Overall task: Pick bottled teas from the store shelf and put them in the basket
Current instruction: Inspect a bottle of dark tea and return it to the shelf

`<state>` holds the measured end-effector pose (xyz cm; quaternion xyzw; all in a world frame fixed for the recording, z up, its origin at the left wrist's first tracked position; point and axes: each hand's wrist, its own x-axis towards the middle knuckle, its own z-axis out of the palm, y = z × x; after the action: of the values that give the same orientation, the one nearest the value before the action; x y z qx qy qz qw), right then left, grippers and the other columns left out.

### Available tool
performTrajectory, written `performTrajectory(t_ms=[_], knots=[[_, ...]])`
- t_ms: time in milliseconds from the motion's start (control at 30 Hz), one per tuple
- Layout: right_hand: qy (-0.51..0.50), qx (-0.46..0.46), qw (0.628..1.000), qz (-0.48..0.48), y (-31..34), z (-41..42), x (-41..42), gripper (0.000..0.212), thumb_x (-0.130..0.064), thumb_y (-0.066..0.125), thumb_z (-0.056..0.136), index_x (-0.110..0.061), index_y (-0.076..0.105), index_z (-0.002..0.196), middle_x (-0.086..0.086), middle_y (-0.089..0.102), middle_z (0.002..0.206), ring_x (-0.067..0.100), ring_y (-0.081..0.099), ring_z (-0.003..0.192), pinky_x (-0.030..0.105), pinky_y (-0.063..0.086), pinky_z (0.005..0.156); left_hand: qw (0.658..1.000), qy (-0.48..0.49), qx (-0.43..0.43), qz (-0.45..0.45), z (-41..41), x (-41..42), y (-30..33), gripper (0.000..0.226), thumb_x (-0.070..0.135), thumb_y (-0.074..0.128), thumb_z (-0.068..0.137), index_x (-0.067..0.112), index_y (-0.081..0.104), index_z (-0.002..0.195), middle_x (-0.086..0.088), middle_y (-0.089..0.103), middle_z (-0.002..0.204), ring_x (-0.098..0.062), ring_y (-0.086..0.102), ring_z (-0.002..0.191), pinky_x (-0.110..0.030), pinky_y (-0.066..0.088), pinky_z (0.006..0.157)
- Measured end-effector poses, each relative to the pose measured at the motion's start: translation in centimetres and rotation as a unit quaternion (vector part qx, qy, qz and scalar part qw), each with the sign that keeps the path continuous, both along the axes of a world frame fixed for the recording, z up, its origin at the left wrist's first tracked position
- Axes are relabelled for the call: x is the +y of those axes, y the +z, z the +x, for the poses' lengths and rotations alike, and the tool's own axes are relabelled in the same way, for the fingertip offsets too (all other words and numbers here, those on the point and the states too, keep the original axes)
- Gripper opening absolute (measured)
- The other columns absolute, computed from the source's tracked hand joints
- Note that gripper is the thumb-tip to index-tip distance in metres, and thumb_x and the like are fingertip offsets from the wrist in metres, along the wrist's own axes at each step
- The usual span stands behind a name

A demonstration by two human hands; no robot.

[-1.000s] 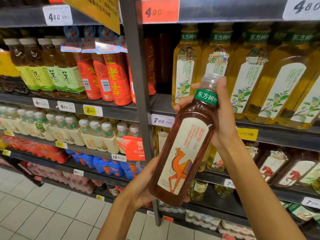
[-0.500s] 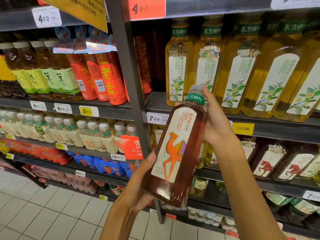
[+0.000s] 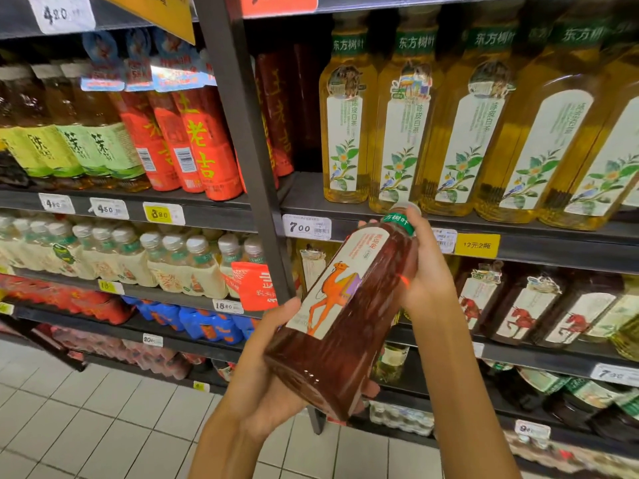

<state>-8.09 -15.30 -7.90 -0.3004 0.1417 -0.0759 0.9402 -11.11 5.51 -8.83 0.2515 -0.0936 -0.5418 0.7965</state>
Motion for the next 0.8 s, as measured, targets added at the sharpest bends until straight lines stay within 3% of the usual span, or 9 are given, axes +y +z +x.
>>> performTrajectory(t_ms=[67, 100, 167, 200, 300, 400, 567, 667, 800], knots=[[-0.011, 0.001, 1.0, -0.014, 0.2, -0.3, -0.4, 0.036, -0.047, 0.061, 0.086, -0.017, 0.079, 0.078, 0.013, 0.074, 0.093, 0.029, 0.072, 0.088, 0.043, 0.058, 0.077, 0.999, 0.003, -0.004, 0.031, 0.4, 0.2, -0.6, 0.068, 0.04, 0.075, 0.075, 0.01, 0.055, 0.132, -0.027, 0.053, 0.132, -0.05, 0.058, 0.108, -0.054, 0.055, 0.075], [-0.024, 0.007, 0.999, -0.025, 0.4, -0.4, -0.4, 0.036, -0.047, 0.063, 0.084, -0.016, 0.078, 0.09, 0.014, 0.073, 0.098, 0.03, 0.071, 0.091, 0.046, 0.056, 0.083, 0.998, 0.031, 0.006, 0.059, 0.6, 0.3, -1.1, 0.064, 0.038, 0.078, 0.071, 0.01, 0.061, 0.127, -0.025, 0.054, 0.133, -0.048, 0.057, 0.112, -0.053, 0.056, 0.071], [-0.061, 0.013, 0.997, -0.034, 1.2, -0.7, -0.3, 0.055, -0.046, 0.07, 0.075, -0.012, 0.063, 0.118, 0.012, 0.07, 0.102, 0.029, 0.069, 0.094, 0.048, 0.052, 0.092, 0.989, 0.102, 0.034, 0.102, 0.8, 0.3, -1.9, 0.052, 0.035, 0.074, 0.068, 0.01, 0.07, 0.114, -0.024, 0.06, 0.127, -0.045, 0.059, 0.11, -0.051, 0.057, 0.065], [-0.076, 0.009, 0.996, -0.043, 1.5, -0.7, -0.3, 0.059, -0.044, 0.072, 0.072, -0.012, 0.059, 0.12, 0.011, 0.07, 0.098, 0.027, 0.07, 0.09, 0.046, 0.054, 0.089, 0.986, 0.124, 0.039, 0.104, 0.9, 0.3, -2.3, 0.047, 0.038, 0.069, 0.07, 0.01, 0.072, 0.108, -0.024, 0.064, 0.121, -0.043, 0.064, 0.104, -0.05, 0.058, 0.063], [-0.12, -0.016, 0.988, -0.097, 2.3, -1.0, -0.1, 0.037, -0.04, 0.069, 0.082, -0.018, 0.06, 0.111, 0.007, 0.073, 0.088, 0.023, 0.073, 0.081, 0.041, 0.059, 0.075, 0.977, 0.179, 0.052, 0.105, 1.2, 0.0, -2.7, 0.042, 0.043, 0.063, 0.073, 0.012, 0.076, 0.098, -0.021, 0.069, 0.111, -0.038, 0.07, 0.091, -0.045, 0.057, 0.062], [-0.136, -0.047, 0.981, -0.127, 2.8, -1.2, 0.4, 0.03, -0.035, 0.064, 0.087, -0.019, 0.059, 0.112, 0.002, 0.073, 0.08, 0.019, 0.072, 0.077, 0.037, 0.059, 0.072, 0.97, 0.206, 0.048, 0.122, 1.3, -0.4, -2.8, 0.044, 0.043, 0.069, 0.069, 0.013, 0.074, 0.101, -0.022, 0.067, 0.116, -0.038, 0.069, 0.094, -0.046, 0.056, 0.066], [-0.092, -0.14, 0.979, -0.115, 3.6, -1.9, 0.5, 0.042, -0.038, 0.064, 0.079, -0.013, 0.053, 0.11, 0.007, 0.07, 0.08, 0.02, 0.071, 0.081, 0.037, 0.058, 0.076, 0.952, 0.281, -0.032, 0.117, 1.7, -0.7, -3.1, 0.035, 0.041, 0.059, 0.082, 0.017, 0.074, 0.103, -0.019, 0.067, 0.116, -0.035, 0.068, 0.098, -0.047, 0.058, 0.07], [-0.086, -0.182, 0.972, -0.123, 4.1, -2.3, 0.3, 0.041, -0.04, 0.063, 0.078, -0.014, 0.053, 0.109, 0.008, 0.071, 0.086, 0.023, 0.071, 0.089, 0.037, 0.056, 0.08, 0.922, 0.361, -0.079, 0.112, 1.8, -0.5, -2.2, 0.034, 0.042, 0.058, 0.082, 0.019, 0.075, 0.101, -0.012, 0.072, 0.108, -0.026, 0.07, 0.094, -0.047, 0.059, 0.072], [-0.068, -0.168, 0.974, -0.139, 4.0, -2.5, -0.1, 0.042, -0.052, 0.045, 0.092, -0.018, 0.05, 0.117, 0.015, 0.072, 0.103, 0.03, 0.067, 0.104, 0.043, 0.055, 0.084, 0.884, 0.417, -0.156, 0.144, 1.9, -0.5, -1.4, 0.034, 0.048, 0.052, 0.082, 0.028, 0.077, 0.091, -0.001, 0.075, 0.098, -0.015, 0.072, 0.086, -0.039, 0.06, 0.067]])
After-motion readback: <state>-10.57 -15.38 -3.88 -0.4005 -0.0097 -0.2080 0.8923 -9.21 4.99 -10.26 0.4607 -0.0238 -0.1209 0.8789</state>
